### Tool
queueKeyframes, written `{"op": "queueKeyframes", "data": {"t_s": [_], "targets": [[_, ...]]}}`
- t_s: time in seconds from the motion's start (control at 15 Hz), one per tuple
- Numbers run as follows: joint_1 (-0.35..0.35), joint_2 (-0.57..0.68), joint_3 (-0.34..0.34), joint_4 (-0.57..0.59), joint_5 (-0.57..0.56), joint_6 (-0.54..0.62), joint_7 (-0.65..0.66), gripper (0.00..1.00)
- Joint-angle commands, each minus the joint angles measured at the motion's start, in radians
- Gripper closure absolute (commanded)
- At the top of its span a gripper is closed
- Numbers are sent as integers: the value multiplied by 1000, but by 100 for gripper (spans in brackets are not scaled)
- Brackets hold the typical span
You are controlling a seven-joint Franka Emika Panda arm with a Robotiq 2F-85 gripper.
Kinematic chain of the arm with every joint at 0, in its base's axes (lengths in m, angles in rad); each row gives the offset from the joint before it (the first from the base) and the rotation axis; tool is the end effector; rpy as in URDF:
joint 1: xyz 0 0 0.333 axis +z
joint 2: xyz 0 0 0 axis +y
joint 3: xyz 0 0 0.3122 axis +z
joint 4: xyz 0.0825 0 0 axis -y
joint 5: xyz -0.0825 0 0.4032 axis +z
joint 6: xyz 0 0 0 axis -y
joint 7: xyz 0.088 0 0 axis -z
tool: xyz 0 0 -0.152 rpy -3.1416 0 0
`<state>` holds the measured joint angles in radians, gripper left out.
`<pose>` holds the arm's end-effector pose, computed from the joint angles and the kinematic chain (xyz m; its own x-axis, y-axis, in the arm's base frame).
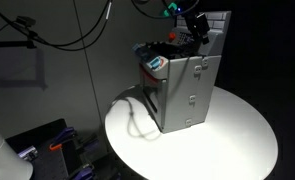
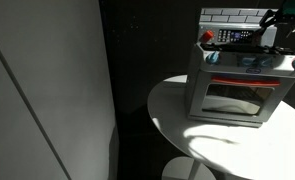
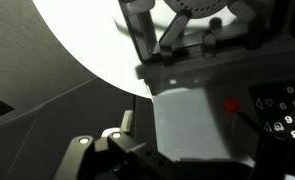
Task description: Push the top right button on the toy stove
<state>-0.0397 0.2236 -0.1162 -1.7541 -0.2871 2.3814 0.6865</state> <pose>0.6843 -0.1147 0.4329 0.6969 -0.5501 0.4601 -0.6160 -0.7877 -0.0089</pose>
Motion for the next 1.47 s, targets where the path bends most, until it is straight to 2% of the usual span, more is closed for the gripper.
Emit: {"op": "queueKeyframes", "data": {"t_s": [0.0,1.4], "targets": [[17,26,-19,39,-4,4,21,0],[17,59,-21,74,5,14,15,0]]}}
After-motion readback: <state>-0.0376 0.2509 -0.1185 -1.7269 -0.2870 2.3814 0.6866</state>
